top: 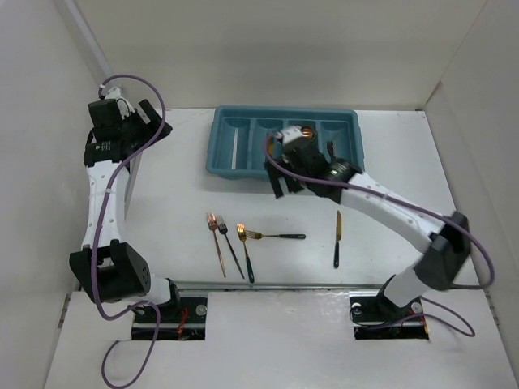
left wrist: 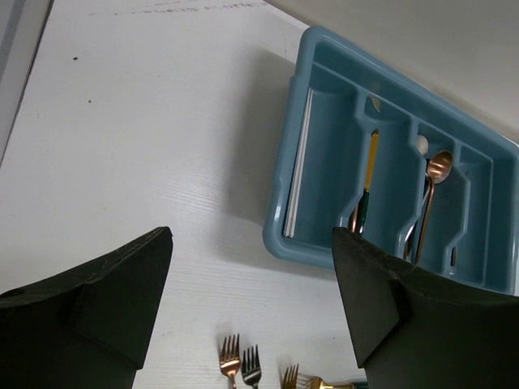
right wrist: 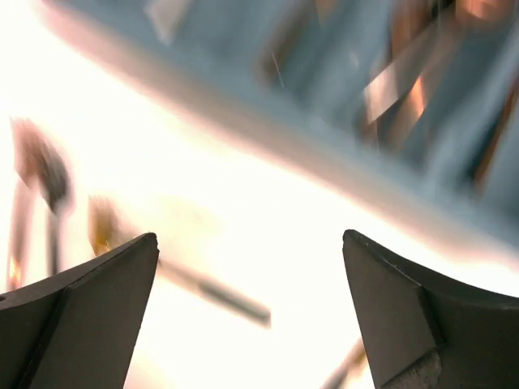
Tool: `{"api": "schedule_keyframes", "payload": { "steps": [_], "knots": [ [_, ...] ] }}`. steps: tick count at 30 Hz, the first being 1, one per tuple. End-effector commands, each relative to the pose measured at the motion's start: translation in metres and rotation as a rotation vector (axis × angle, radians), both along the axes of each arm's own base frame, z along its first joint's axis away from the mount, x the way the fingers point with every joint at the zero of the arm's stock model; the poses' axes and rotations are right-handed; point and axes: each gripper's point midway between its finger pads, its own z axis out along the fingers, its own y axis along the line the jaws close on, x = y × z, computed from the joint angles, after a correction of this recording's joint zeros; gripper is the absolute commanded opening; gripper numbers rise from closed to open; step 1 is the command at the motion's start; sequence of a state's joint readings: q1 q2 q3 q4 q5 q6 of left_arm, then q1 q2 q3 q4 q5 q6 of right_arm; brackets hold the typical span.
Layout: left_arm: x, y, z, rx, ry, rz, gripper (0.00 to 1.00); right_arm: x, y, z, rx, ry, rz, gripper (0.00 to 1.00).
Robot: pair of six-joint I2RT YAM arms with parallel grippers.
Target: Sort the eating utensils into containers
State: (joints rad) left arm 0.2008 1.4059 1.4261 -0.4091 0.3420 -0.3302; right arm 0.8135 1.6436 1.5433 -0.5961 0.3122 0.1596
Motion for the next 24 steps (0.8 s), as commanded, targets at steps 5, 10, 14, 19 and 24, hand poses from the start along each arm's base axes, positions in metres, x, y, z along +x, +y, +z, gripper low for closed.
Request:
{"api": "schedule_keyframes", "payload": {
  "steps": [5, 10, 14, 19, 24],
  "knots": [
    [0.003, -0.007, 0.005, -0.034, -0.019, -0.040, 0.77, -0.112, -0.112, -0.109, 0.074, 0.405, -0.304, 0.99],
    [0.002, -0.010, -0.001, -0.051, -0.008, -0.045, 0.77, -0.171, -0.159, -0.161, -0.072, 0.601, -0.465, 0.96],
    [0.000, -0.012, 0.003, -0.062, -0.016, -0.049, 0.77, -0.182, -0.170, -0.194, -0.071, 0.688, -0.520, 0.93],
    [-0.003, -0.013, 0.010, -0.057, -0.035, -0.050, 0.77, -0.176, -0.174, -0.198, -0.053, 0.686, -0.526, 0.77],
    [-0.005, -0.013, 0.014, -0.055, -0.044, -0.050, 0.77, -0.172, -0.159, -0.215, 0.011, 0.759, -0.426, 0.38]
  ]
}}
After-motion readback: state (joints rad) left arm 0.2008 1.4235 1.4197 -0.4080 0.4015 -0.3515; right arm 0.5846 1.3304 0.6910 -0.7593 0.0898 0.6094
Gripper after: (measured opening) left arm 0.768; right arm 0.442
